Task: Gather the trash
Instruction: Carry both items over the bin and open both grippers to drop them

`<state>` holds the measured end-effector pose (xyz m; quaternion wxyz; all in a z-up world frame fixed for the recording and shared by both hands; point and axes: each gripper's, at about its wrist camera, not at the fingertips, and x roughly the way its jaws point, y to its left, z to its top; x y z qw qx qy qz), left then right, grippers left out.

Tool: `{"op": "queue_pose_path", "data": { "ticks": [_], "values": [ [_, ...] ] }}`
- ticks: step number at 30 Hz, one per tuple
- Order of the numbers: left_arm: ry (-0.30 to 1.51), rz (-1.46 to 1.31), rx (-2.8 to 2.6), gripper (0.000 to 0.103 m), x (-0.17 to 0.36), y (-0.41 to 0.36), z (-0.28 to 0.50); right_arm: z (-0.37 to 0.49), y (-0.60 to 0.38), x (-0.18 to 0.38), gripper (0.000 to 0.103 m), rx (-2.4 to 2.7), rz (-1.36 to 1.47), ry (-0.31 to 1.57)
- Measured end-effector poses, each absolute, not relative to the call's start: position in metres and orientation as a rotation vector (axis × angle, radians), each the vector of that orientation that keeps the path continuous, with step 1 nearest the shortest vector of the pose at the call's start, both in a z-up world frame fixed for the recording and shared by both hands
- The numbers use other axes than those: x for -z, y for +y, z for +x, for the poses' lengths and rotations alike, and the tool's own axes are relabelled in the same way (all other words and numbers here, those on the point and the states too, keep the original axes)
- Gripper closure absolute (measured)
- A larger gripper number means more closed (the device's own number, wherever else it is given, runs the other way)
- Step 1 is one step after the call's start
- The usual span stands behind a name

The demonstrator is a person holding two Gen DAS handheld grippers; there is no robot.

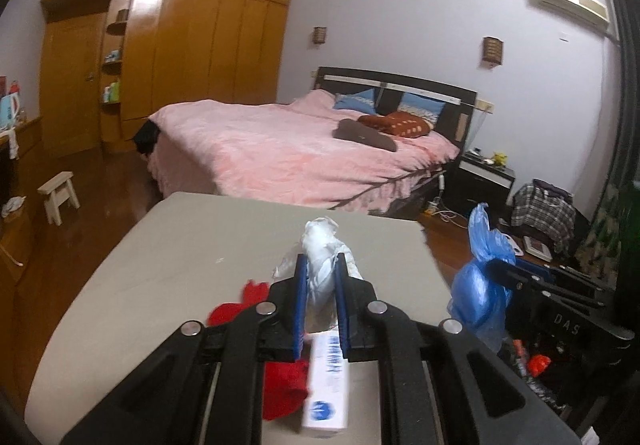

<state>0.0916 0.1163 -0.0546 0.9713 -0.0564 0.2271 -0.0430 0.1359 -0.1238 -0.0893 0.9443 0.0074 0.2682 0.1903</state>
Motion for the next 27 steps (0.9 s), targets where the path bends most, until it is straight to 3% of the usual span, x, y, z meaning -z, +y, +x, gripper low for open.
{"op": "queue_pose_path", "data": {
  "ticks": [27],
  "values": [
    [0.433, -0.053, 0.427, 0.09, 0.046, -0.059, 0.099, 0.079, -0.286, 0.071, 0.078, -0.073, 0.061, 0.488]
  ]
}}
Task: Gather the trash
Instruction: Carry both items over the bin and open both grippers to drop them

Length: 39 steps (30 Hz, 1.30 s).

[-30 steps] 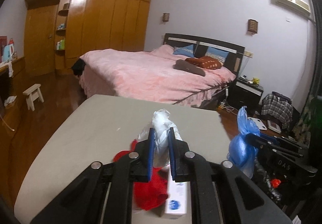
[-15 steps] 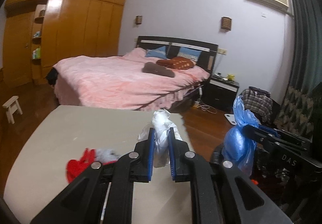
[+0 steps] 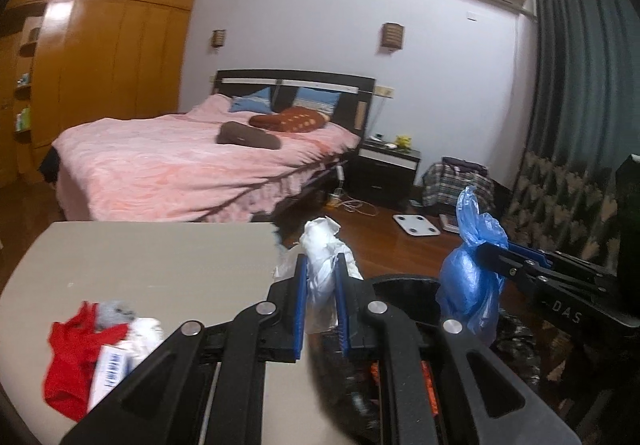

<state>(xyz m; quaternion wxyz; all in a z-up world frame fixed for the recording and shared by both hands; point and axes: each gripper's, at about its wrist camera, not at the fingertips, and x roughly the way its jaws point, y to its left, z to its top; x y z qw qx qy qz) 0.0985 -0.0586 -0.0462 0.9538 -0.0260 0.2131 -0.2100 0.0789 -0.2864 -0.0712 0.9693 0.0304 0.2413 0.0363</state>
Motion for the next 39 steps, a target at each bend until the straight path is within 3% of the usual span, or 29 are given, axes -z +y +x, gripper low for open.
{"op": "queue_pose_path", "data": {
  "ticks": [16, 19, 22, 25, 27, 32, 39],
  "values": [
    [0.5, -0.012, 0.601, 0.089, 0.07, -0.142, 0.104, 0.061, -0.354, 0.106, 0.075, 0.103, 0.1, 0.549],
    [0.528, -0.011, 0.619, 0.079, 0.077, -0.148, 0.109, 0.059, -0.358, 0.11, 0.061, 0.128, 0.102, 0.552],
    [0.542, -0.012, 0.615, 0.075, 0.081, -0.149, 0.112, 0.057, -0.363, 0.112, 0.051, 0.143, 0.109, 0.549],
    [0.532, -0.008, 0.596, 0.062, 0.081, -0.143, 0.111, 0.055, -0.365, 0.112, 0.037, 0.156, 0.109, 0.539],
    [0.514, -0.006, 0.576, 0.05, 0.079, -0.139, 0.11, 0.056, -0.366, 0.109, 0.012, 0.175, 0.11, 0.527],
    [0.478, 0.0, 0.526, 0.026, 0.071, -0.123, 0.108, 0.058, -0.361, 0.105, 0.007, 0.183, 0.106, 0.505],
    [0.465, -0.008, 0.45, 0.013, 0.065, -0.091, 0.108, 0.066, -0.339, 0.099, 0.005, 0.136, 0.101, 0.51]
  ]
}}
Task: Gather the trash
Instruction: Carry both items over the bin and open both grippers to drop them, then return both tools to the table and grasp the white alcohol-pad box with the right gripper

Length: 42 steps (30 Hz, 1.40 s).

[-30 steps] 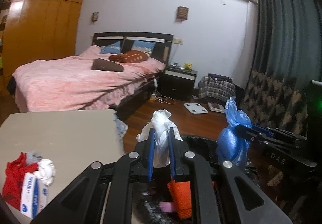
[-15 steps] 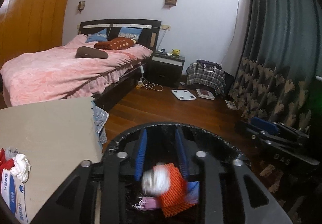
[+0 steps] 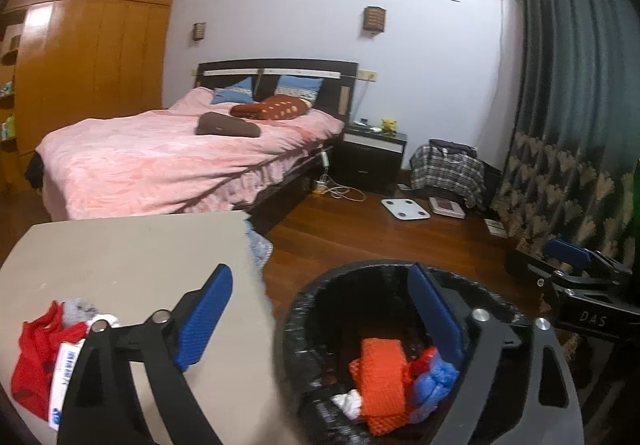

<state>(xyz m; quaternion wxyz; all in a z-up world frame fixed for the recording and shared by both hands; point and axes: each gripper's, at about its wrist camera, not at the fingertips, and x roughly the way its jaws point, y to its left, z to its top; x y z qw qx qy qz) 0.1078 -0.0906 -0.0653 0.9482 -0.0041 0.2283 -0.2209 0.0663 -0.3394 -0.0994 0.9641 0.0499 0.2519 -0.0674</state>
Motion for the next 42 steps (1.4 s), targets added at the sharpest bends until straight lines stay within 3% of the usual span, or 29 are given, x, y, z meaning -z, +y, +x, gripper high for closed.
{"op": "queue_pose_path", "data": {
  "ticks": [7, 27, 42],
  "values": [
    [0.462, 0.0, 0.357, 0.006, 0.065, -0.052, 0.106, 0.079, -0.304, 0.096, 0.005, 0.059, 0.084, 0.524],
    [0.479, 0.001, 0.046, 0.006, 0.083, 0.091, 0.092, 0.117, -0.185, 0.102, 0.005, -0.158, 0.074, 0.543],
    [0.539, -0.029, -0.081, 0.006, 0.115, 0.173, 0.079, 0.119, -0.089, 0.138, 0.005, -0.28, 0.054, 0.594]
  ]
}}
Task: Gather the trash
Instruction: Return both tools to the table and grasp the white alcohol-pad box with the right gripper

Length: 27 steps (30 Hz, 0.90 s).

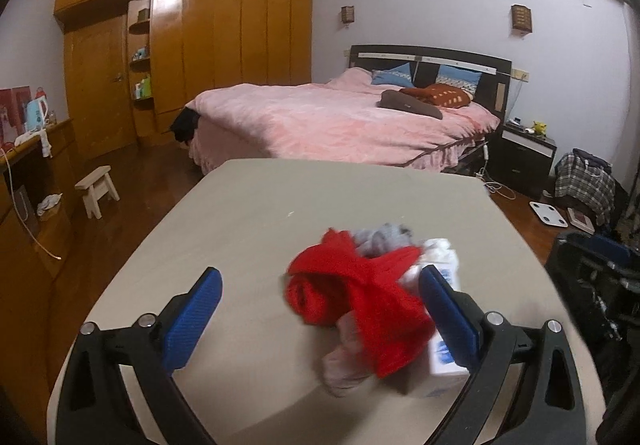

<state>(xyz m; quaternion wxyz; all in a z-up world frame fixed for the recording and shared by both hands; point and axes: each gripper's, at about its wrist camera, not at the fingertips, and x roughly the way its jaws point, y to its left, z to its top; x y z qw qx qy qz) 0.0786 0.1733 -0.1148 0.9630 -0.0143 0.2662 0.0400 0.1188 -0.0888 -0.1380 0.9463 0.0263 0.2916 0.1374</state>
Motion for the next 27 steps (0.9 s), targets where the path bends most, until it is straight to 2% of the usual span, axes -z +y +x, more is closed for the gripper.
{"op": "queue_pose_path", "data": {
  "ticks": [14, 27],
  "values": [
    [0.554, -0.063, -0.151, 0.006, 0.129, 0.225, 0.07, 0.098, -0.009, 0.169, 0.005, -0.434, -0.017, 0.68],
    [0.551, -0.084, -0.16, 0.006, 0.133, 0.233, 0.068, 0.104, 0.003, 0.189, 0.005, -0.405, -0.046, 0.766]
  ]
}}
